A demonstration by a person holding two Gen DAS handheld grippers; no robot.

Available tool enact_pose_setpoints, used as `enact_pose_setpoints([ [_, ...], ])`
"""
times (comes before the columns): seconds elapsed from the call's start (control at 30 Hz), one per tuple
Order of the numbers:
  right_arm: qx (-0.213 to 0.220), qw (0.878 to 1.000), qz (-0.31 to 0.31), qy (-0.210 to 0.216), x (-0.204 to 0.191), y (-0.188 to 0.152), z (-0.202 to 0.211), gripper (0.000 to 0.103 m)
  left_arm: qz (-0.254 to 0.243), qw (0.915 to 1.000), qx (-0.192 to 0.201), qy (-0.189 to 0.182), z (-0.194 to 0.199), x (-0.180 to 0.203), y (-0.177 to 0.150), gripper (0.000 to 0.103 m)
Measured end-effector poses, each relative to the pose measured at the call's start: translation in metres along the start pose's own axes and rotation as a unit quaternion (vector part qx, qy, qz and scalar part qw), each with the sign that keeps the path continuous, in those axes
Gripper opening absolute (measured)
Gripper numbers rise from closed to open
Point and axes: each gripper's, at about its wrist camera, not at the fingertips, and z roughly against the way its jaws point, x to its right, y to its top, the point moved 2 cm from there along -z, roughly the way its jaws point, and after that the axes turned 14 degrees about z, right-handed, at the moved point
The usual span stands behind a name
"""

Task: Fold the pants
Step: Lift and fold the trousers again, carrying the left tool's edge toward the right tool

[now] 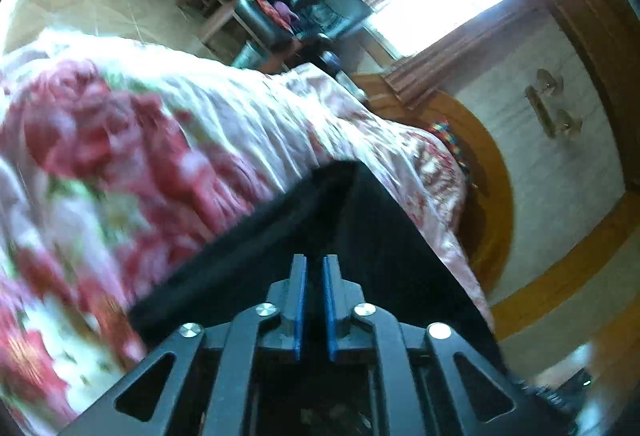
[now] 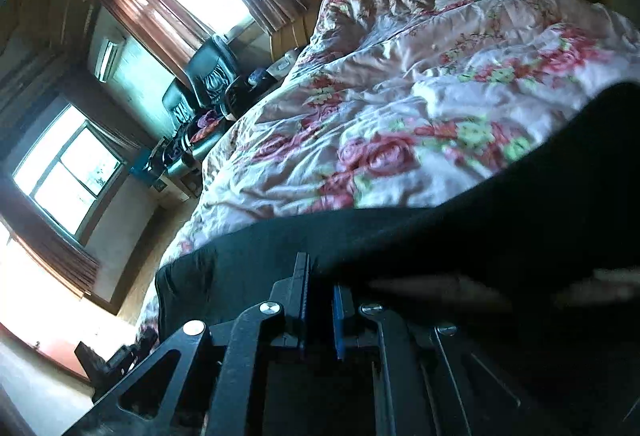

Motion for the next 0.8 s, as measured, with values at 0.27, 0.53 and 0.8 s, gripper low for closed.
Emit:
enact_pose_setpoints([
  [0.27, 0.017, 0.999, -0.019, -0.034, 0.007, -0.040, -0.006, 0.010, -0.116, 0.9891, -0.088, 0.016, -0.010, 0.032, -0.059, 0.041],
  [0.53, 0.036, 0.999, -0.003, -0.039, 0.003, -0.029, 0.004, 0.010, -0.012, 0.9960, -0.086, 0.017, -0.032, 0.003, -0.038, 0.040],
  [0.8, 0.032, 0.998, 0.012, -0.059, -0.010, -0.049, 0.012, 0.010, 0.045, 0.9944, -0.091, -0.031, -0.035, 0.000, -0.020, 0.011],
])
